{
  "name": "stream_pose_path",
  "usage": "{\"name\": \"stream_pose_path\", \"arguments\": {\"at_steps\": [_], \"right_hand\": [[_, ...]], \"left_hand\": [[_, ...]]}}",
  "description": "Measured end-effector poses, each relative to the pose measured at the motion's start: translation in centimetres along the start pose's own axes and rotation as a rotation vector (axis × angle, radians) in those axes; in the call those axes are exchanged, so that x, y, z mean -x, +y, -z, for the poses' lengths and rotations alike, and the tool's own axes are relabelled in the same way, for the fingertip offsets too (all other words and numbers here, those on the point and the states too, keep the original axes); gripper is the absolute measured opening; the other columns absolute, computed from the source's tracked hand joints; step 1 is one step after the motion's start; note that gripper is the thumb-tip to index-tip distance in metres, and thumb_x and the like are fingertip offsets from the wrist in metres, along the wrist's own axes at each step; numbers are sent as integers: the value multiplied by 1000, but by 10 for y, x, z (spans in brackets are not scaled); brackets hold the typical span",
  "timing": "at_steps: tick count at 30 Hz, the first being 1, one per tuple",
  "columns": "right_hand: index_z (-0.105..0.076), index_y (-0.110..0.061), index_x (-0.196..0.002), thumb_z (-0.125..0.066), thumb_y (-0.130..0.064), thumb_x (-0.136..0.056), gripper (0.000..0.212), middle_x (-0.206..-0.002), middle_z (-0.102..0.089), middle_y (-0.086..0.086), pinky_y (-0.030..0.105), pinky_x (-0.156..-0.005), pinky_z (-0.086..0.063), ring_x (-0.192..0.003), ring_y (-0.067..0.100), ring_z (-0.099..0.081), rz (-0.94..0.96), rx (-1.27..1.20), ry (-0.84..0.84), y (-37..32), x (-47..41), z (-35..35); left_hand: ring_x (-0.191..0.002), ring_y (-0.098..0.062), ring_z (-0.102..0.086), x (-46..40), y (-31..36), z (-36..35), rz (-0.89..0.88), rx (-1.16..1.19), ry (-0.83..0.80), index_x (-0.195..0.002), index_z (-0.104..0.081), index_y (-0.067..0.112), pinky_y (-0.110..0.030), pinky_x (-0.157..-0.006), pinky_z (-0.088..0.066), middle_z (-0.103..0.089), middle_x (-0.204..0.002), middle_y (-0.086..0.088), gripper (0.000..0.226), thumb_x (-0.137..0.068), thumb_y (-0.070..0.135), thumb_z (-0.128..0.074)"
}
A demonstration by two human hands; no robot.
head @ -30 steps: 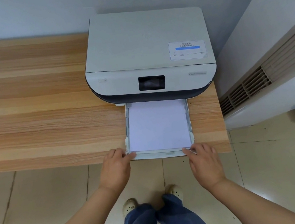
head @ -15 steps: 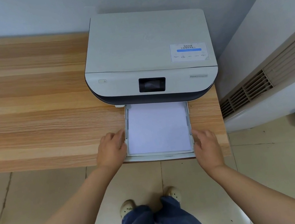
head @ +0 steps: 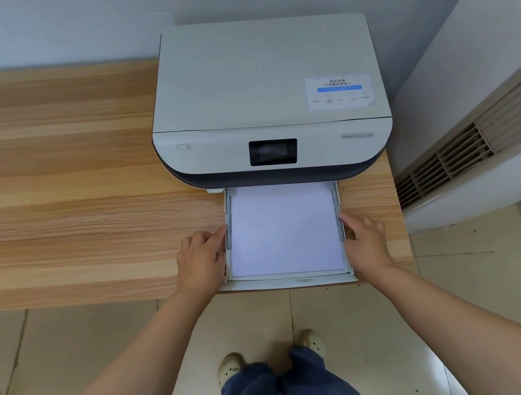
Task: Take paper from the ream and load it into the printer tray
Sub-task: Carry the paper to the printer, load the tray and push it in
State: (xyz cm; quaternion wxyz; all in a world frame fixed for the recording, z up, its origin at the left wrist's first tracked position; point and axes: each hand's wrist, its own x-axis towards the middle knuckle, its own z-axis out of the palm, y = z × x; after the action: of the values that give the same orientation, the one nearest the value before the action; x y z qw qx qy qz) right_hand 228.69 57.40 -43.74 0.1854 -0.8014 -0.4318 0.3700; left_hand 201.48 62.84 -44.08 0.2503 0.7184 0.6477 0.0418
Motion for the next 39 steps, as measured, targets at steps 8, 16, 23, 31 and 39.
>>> {"name": "stream_pose_path", "arguments": {"at_steps": [8,16,23,31,39], "right_hand": [[-42,-20,-138,-37,10,-84,61,-135,-44,5,19,-99,-17,-122,18,-24,40,34,-13,-1,-1,5],[-64,-17,-115,-42,4,-84,44,-111,-64,8,40,-97,-42,-113,26,-44,48,-30,166,-5,-17,11],[-65,-20,-81,-53,-18,-84,12,-80,-66,6,38,-67,-50,-84,32,-58,3,-70,149,-13,-36,6],[-66,-11,-79,-62,-16,-82,7,-75,-65,8,35,-62,-45,-81,33,-57,25,-38,193,-11,-40,2],[-64,-16,-91,-62,-12,-83,9,-79,-61,-2,30,-65,-43,-87,27,-58,24,-31,274,-8,-31,-1]], "left_hand": [[-108,-31,-39,-2,-2,1,-68,-80,-28,-139,-40,21,-38,-91,-36,-54,-118,-9,55,-87,3,-43],[-104,-30,-41,-23,-5,11,3,27,75,-116,-65,19,-36,-85,-36,-63,-110,-11,29,-93,17,-48],[-103,-25,-45,-46,19,13,202,196,29,-79,-70,15,-33,-70,-41,-69,-81,-3,18,-84,28,-58],[-96,-25,-55,-44,23,8,291,264,74,-85,-71,16,-34,-69,-48,-68,-77,0,15,-82,21,-57],[-78,-24,-63,-41,30,6,329,239,124,-102,-70,20,-29,-64,-49,-72,-86,-5,24,-84,19,-56]]}}
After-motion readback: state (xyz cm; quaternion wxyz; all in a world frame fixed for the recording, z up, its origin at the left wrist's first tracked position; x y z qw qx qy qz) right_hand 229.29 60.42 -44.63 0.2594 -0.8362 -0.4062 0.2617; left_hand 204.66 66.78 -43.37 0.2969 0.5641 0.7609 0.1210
